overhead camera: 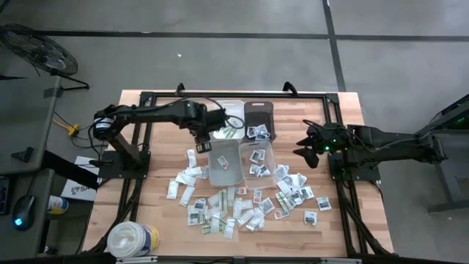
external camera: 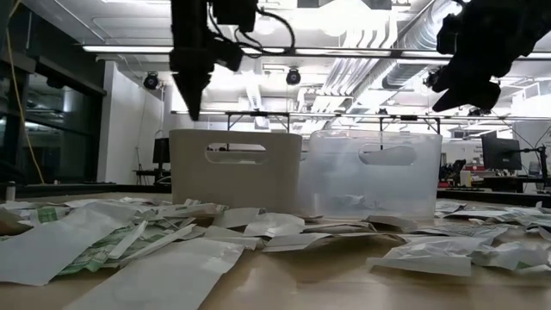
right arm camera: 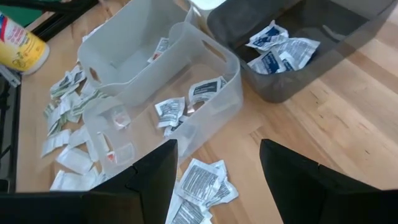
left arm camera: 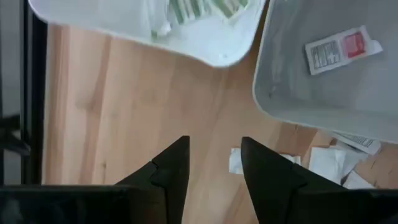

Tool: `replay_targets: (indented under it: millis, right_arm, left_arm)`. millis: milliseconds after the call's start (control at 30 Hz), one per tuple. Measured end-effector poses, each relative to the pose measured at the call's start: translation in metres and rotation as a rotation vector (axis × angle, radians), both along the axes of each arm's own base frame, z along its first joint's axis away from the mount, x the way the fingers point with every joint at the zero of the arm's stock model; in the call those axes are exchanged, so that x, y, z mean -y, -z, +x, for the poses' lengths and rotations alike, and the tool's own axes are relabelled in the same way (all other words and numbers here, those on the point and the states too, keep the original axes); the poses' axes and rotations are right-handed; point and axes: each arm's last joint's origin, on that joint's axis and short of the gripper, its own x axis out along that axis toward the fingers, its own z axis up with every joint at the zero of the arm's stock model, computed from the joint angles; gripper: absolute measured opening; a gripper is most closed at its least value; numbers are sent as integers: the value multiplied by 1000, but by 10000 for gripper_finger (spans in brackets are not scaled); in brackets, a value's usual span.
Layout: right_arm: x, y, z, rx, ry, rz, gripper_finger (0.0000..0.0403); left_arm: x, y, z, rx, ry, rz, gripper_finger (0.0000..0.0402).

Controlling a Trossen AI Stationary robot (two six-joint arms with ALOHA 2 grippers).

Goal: Pick & Place First Aid Supplies
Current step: Put the green bandage pack into the white bin

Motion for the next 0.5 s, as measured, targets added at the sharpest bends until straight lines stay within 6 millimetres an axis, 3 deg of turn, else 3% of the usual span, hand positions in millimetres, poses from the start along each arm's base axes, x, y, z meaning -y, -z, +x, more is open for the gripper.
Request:
replay_targets:
  millis: [233,500]
  right_arm:
    - [1,0,0,1,35,0,222]
    - [1,0,0,4,43,7,222]
  left_arm:
    - [14,24,-21,-76,-68,-32,142]
    - [24,54,-56,55,115,-154,142]
